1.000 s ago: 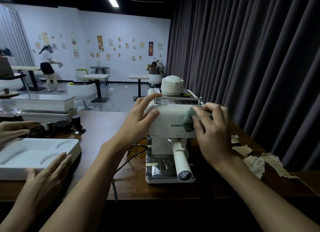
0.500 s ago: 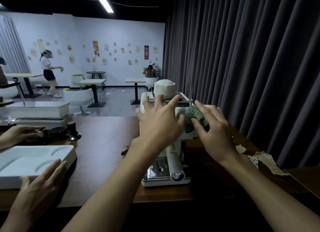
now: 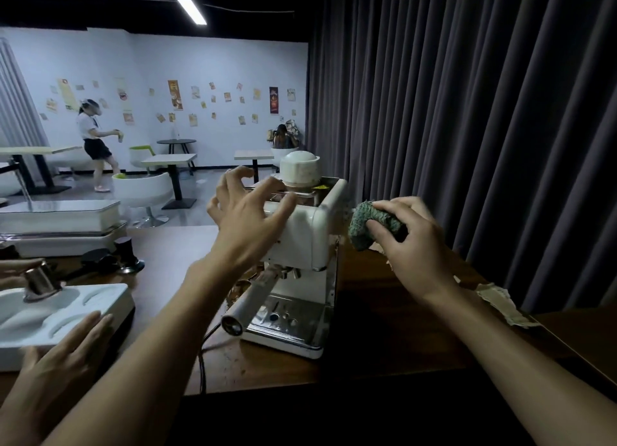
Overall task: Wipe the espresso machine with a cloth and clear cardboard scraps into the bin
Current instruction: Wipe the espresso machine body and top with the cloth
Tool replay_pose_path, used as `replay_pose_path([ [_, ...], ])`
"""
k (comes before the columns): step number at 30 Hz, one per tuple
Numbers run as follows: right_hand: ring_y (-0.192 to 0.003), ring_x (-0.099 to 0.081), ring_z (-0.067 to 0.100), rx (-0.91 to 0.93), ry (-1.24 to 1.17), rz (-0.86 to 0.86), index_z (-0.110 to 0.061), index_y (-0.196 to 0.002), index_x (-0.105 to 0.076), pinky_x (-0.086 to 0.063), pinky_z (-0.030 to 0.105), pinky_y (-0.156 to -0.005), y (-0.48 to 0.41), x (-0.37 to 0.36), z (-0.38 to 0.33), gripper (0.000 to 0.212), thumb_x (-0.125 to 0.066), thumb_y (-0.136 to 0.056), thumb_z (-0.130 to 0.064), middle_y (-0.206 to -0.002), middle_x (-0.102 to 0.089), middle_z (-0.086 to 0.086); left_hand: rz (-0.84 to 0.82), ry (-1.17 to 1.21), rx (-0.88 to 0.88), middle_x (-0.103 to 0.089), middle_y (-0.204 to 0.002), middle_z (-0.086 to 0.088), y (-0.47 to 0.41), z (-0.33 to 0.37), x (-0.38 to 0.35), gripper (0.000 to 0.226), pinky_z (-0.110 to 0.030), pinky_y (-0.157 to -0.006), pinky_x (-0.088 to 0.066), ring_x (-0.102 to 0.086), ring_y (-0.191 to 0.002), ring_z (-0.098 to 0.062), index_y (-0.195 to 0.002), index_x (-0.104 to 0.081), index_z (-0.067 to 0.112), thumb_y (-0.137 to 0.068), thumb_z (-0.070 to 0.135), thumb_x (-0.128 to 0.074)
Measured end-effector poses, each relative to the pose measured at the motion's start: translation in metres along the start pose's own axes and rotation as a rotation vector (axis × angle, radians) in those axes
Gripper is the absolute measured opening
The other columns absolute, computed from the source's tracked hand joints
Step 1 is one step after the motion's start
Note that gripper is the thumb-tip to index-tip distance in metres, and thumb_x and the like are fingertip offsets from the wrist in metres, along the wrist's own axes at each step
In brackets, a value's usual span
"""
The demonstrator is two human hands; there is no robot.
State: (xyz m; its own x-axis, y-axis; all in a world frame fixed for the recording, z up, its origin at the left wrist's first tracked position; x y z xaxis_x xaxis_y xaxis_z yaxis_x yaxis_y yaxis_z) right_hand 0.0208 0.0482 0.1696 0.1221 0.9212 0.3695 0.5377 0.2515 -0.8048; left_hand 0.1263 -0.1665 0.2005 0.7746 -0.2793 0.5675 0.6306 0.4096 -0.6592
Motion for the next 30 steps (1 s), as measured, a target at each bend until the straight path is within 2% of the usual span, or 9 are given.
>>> replay_pose_path([
  [4,-0.100,-0.057,0.013,-0.005,-0.036,-0.006,-0.009,-0.114,-0.068,-0.042,0.009,-0.083,-0.005,-0.007,-0.003,0.028,-0.072,-0.087,-0.013,-0.108,-0.059,0.003,-0.033,-0.168,0.047,-0.019,-0.150,-0.008,0.018,0.034,-0.017,0.040,-0.063,-0.107,-0.019,-0.003,-0.145,-0.033,-0.128,-0.048,0.051,-0.091,0.064,-0.039],
  [8,-0.099,-0.056,0.010,0.013,-0.059,-0.030,-0.008,-0.112,-0.068,-0.047,0.017,-0.085,-0.005,-0.013,-0.007,0.026,-0.072,-0.086,-0.012,-0.106,-0.059,0.002,-0.065,-0.038,0.101,-0.009,-0.159,-0.021,0.023,0.049,-0.025,0.037,-0.075,-0.109,-0.015,0.015,-0.149,-0.041,-0.127,-0.046,0.038,-0.095,0.055,-0.046],
  [10,-0.099,-0.056,0.010,0.023,-0.053,-0.026,-0.008,-0.112,-0.068,-0.047,0.017,-0.085,-0.005,-0.013,-0.006,0.027,-0.072,-0.086,-0.011,-0.107,-0.059,0.002,-0.030,-0.001,0.093,-0.012,-0.159,-0.022,0.024,0.044,-0.022,0.036,-0.075,-0.108,-0.019,0.010,-0.150,-0.041,-0.122,-0.049,0.033,-0.093,0.054,-0.051],
  [15,-0.105,-0.054,0.008,0.047,-0.057,-0.027,-0.008,-0.122,-0.062,-0.046,0.020,-0.091,-0.002,-0.010,-0.008,0.037,-0.072,-0.085,-0.009,-0.113,-0.059,0.001,0.020,0.138,-0.040,-0.039,-0.138,-0.012,0.017,0.013,-0.006,0.023,-0.051,-0.102,-0.044,-0.030,-0.141,-0.028,-0.096,-0.053,0.029,-0.091,0.050,-0.059],
  [17,-0.106,-0.055,0.011,0.086,-0.075,0.008,-0.009,-0.120,-0.061,-0.047,0.025,-0.093,-0.001,-0.013,-0.012,0.038,-0.073,-0.084,-0.007,-0.113,-0.059,0.002,0.013,0.204,-0.082,-0.040,-0.136,-0.008,0.014,0.005,-0.003,0.014,-0.024,-0.097,-0.047,-0.041,-0.126,-0.019,-0.086,-0.051,0.038,-0.091,0.044,-0.062],
  [19,-0.102,-0.057,0.015,0.106,-0.087,0.050,-0.008,-0.115,-0.060,-0.049,0.030,-0.089,-0.001,-0.017,-0.016,0.035,-0.074,-0.083,-0.008,-0.111,-0.061,0.004,0.020,0.241,-0.109,-0.039,-0.136,-0.004,0.011,0.000,-0.001,0.019,0.001,-0.083,-0.036,-0.043,-0.112,-0.001,-0.080,-0.050,0.042,-0.090,0.037,-0.065],
  [21,-0.097,-0.059,0.019,0.123,-0.075,0.074,-0.005,-0.112,-0.058,-0.051,0.033,-0.083,0.001,-0.021,-0.019,0.034,-0.075,-0.083,-0.009,-0.107,-0.062,0.007,0.029,0.260,-0.121,-0.041,-0.129,-0.001,0.008,-0.005,0.002,0.017,0.000,-0.081,-0.033,-0.043,-0.103,0.006,-0.078,-0.051,0.038,-0.087,0.036,-0.065],
  [25,-0.102,-0.058,0.029,0.318,0.129,0.142,-0.002,-0.102,-0.065,-0.046,0.043,-0.087,0.005,-0.029,-0.020,0.024,-0.075,-0.082,-0.012,-0.103,-0.065,0.011,-0.015,0.299,-0.109,-0.046,-0.129,-0.003,0.002,-0.012,0.009,0.019,-0.011,-0.088,-0.038,-0.046,-0.112,-0.003,-0.080,-0.057,0.013,-0.082,0.032,-0.063],
  [30,-0.103,-0.054,0.035,0.262,0.178,0.210,-0.003,-0.107,-0.070,-0.047,0.044,-0.087,0.011,-0.038,-0.019,0.025,-0.071,-0.086,-0.017,-0.111,-0.061,0.017,-0.045,0.231,-0.028,-0.032,-0.149,-0.007,0.015,-0.012,0.008,0.013,-0.001,-0.078,-0.038,-0.037,-0.122,-0.008,-0.096,-0.058,0.029,-0.093,0.041,-0.061],
])
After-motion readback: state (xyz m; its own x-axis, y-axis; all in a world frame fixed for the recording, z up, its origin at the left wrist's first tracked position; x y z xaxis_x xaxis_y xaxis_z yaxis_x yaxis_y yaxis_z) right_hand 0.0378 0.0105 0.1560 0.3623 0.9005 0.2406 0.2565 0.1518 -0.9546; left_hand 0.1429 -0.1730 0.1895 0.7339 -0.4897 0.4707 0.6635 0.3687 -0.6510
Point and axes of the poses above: each hand's wrist, its own y-axis away from the middle knuckle, its own x-axis out of the back of the hand, z = x × y, the point moved 1 cm from there along -y, towards the middle knuckle
